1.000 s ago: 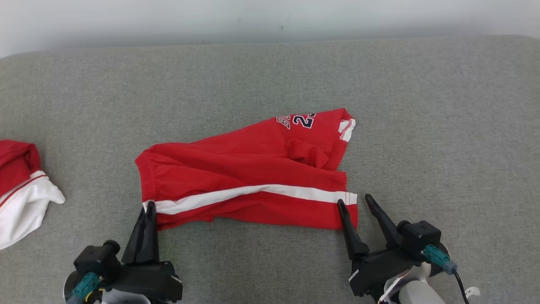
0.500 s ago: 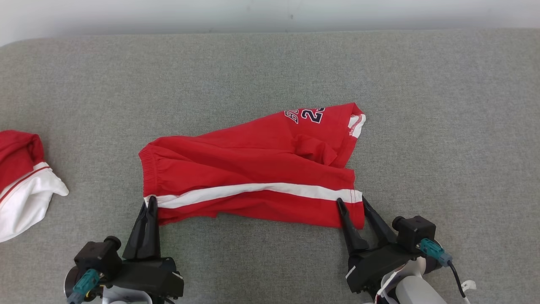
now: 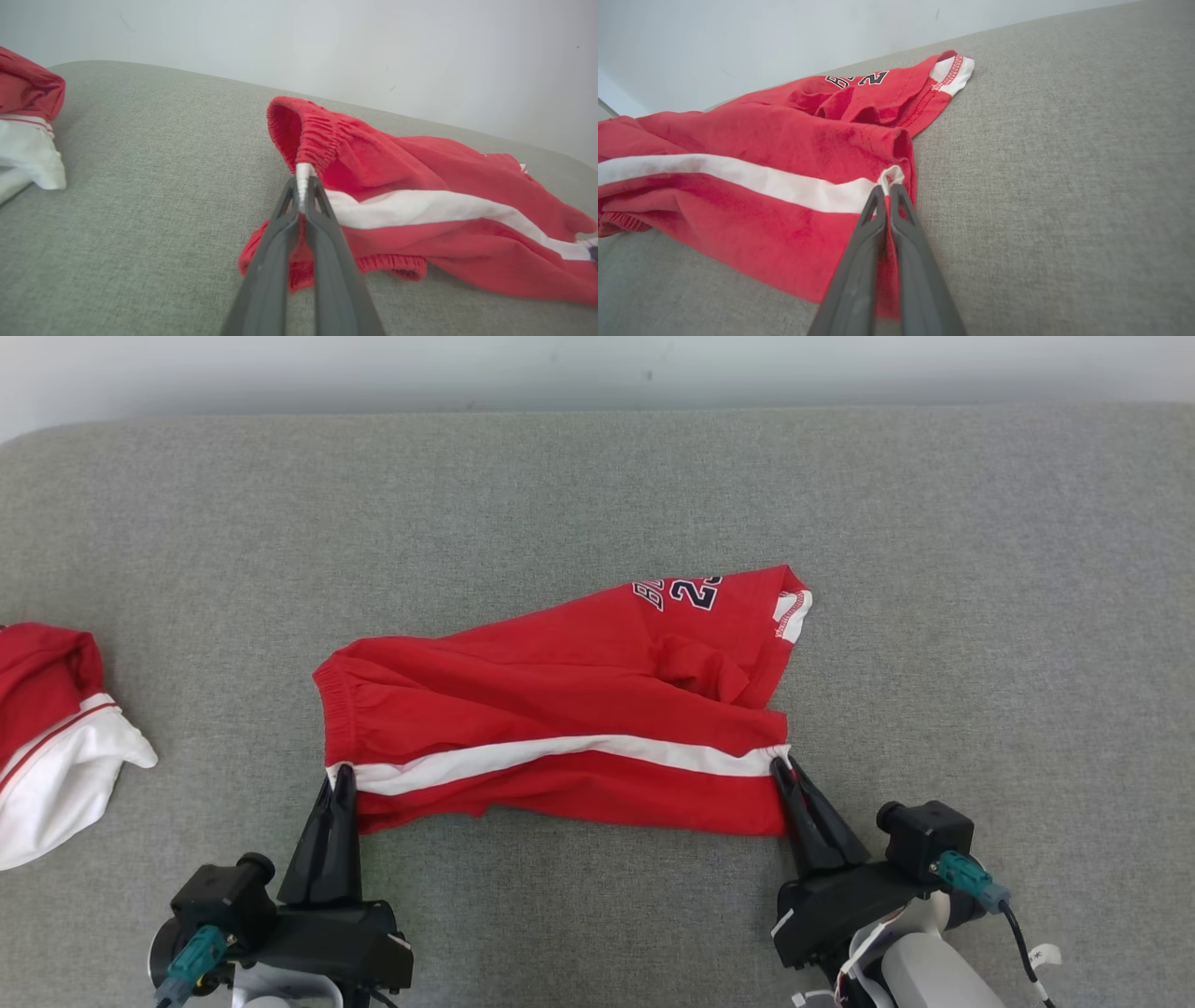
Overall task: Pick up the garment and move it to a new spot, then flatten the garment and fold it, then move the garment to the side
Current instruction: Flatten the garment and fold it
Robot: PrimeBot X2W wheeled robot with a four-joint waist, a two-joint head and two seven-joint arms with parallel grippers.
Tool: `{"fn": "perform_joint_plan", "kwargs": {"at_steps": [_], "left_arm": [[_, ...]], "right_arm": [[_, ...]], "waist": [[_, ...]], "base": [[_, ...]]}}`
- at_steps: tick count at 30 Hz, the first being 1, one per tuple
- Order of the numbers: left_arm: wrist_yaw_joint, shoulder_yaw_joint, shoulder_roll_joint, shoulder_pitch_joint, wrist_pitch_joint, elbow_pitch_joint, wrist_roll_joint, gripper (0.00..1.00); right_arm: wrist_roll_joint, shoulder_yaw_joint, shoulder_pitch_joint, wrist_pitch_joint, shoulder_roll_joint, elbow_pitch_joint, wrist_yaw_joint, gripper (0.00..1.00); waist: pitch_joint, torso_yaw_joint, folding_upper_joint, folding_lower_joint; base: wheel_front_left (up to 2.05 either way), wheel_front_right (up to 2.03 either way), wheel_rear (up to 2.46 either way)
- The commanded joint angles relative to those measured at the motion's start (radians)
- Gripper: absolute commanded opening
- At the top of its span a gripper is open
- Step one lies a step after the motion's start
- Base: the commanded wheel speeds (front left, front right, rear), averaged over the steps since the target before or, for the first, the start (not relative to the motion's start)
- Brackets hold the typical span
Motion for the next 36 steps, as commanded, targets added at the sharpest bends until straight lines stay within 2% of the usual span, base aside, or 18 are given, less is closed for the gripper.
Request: {"fn": "perform_joint_plan", "kwargs": {"at_steps": [1,7,16,20,27,36], "left_arm": [[0.001,-0.001,-0.001,-0.014,-0.003,-0.002,-0.002,0.00],[0.001,0.014,-0.001,-0.009,-0.003,-0.049,0.014,0.00],[0.002,0.019,0.002,0.005,-0.003,-0.185,0.061,0.00],[0.002,0.027,0.029,-0.002,-0.003,-0.253,0.084,0.00],[0.002,0.045,0.116,-0.063,-0.003,-0.342,0.099,0.00],[0.002,0.048,0.202,-0.178,-0.003,-0.390,0.103,0.00]], "right_arm": [[-0.009,-0.005,-0.007,-0.004,0.003,-0.003,-0.002,0.00],[-0.038,-0.059,-0.009,-0.004,0.005,-0.067,-0.002,0.00],[-0.120,-0.158,0.033,-0.004,0.033,-0.270,-0.002,0.00],[-0.136,-0.186,0.039,-0.004,0.046,-0.363,-0.002,0.00],[-0.148,-0.224,-0.027,-0.004,0.052,-0.497,-0.002,0.00],[-0.148,-0.232,-0.145,-0.004,0.044,-0.560,-0.003,0.00]], "waist": [[-0.001,0.002,-0.0001,0.0000],[-0.028,0.005,-0.0001,0.0000],[-0.122,-0.007,-0.0001,0.0000],[-0.179,-0.017,-0.0001,0.0000],[-0.257,-0.037,-0.0001,0.0000],[-0.292,-0.048,-0.0001,0.0000]], "base": [[0.00,0.00,0.00],[0.00,0.00,0.00],[0.00,0.00,0.00],[0.00,0.00,0.00],[0.00,0.00,0.00],[0.00,0.00,0.00]]}}
